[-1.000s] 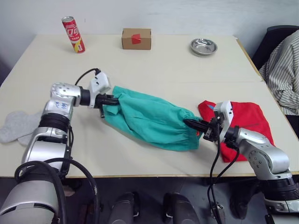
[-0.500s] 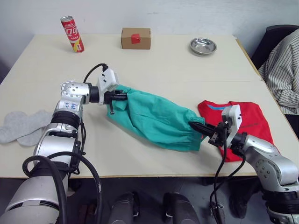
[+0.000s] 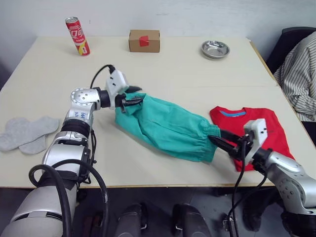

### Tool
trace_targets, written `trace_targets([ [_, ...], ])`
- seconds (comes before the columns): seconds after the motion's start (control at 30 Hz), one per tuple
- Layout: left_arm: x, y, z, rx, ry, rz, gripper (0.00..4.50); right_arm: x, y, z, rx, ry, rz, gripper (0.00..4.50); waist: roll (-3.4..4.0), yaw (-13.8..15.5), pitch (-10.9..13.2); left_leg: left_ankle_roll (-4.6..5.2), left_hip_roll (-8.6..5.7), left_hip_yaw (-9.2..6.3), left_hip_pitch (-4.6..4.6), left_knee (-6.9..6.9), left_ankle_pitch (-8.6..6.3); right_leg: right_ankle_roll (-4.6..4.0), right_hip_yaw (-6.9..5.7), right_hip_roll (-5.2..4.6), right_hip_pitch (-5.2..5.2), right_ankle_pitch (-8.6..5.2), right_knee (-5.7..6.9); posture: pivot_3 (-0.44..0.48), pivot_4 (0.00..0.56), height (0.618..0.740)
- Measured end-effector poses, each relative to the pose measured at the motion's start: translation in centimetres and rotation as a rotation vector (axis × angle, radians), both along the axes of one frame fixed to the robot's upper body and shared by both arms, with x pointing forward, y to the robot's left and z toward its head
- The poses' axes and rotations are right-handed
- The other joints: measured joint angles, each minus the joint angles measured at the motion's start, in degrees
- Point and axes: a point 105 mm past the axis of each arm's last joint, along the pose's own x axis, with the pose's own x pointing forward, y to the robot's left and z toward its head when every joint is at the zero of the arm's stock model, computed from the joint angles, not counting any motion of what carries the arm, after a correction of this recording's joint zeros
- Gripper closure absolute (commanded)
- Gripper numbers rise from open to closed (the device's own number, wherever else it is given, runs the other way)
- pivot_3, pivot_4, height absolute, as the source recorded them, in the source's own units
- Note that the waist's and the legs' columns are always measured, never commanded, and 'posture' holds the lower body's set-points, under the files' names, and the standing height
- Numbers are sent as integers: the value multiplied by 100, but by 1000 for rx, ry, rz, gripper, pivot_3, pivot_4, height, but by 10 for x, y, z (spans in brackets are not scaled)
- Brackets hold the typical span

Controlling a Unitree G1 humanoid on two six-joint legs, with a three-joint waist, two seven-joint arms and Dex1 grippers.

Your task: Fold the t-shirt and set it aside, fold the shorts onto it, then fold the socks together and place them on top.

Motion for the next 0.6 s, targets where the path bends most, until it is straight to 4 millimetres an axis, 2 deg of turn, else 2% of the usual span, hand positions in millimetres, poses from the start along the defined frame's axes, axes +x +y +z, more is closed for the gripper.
trace_targets([
  [0.1, 5, 28, 13, -56, -47, 128, 787, -1, -16, 11, -18, -49, -47, 303, 0, -1, 0, 0, 0, 1, 1, -1, 0, 0, 0, 2, 0, 0, 1, 0, 150, 740],
  [0.13, 5, 37, 15, -70, -57, 159, 770, -1, -20, 15, -29, -67, -57, 45, 0, 7, 0, 0, 0, 1, 1, -1, 0, 0, -2, 3, 0, 0, 1, 0, 150, 740],
  [0.2, 2, 53, 16, -96, -59, 186, 770, -3, -20, 23, -52, -115, -33, 45, 0, 10, 0, 0, -2, 4, 2, -1, 0, 0, -1, 6, 0, 0, 1, 0, 150, 740],
  [0.27, -4, 73, 8, -77, -39, 214, 424, -9, -15, 31, -97, -179, 28, 0, 1, 1, 0, 0, -2, 4, 3, -4, 0, 1, -1, 11, 0, 0, 1, 0, 150, 740],
  [0.33, -16, 83, 1, -40, -21, 179, 15, -18, 1, 35, -154, -228, 137, 0, 0, 5, 0, -1, -1, 5, 3, -3, 0, 1, -2, 13, 0, -1, 1, 0, 150, 740],
  [0.4, -30, 85, -1, -15, -25, 92, 15, -28, 25, 35, -175, -253, 261, 0, 0, 0, 0, -2, -1, 5, 3, -3, 0, 1, 0, 10, 0, -1, 0, 0, 150, 740],
  [0.47, -51, 86, -9, 54, -15, -11, 15, -42, 53, 25, -193, -242, 402, 0, 1, -11, 0, -6, 0, 5, 7, -2, -2, 1, 5, 2, 2, -1, 0, 0, 150, 740],
  [0.5, -64, 88, -19, 106, 6, -60, 15, -47, 64, 18, -209, -235, 452, 0, 1, -12, 0, -7, 0, 4, 8, -3, -3, 1, 6, 1, 3, -1, -1, 0, 150, 740],
  [0.6, -88, 84, -55, 209, 78, -146, 15, -52, 83, -2, -260, -219, 502, 0, 1, -12, -1, -9, 0, 3, 17, -2, -5, 0, 32, -7, 10, -1, -4, 0, 150, 740],
])
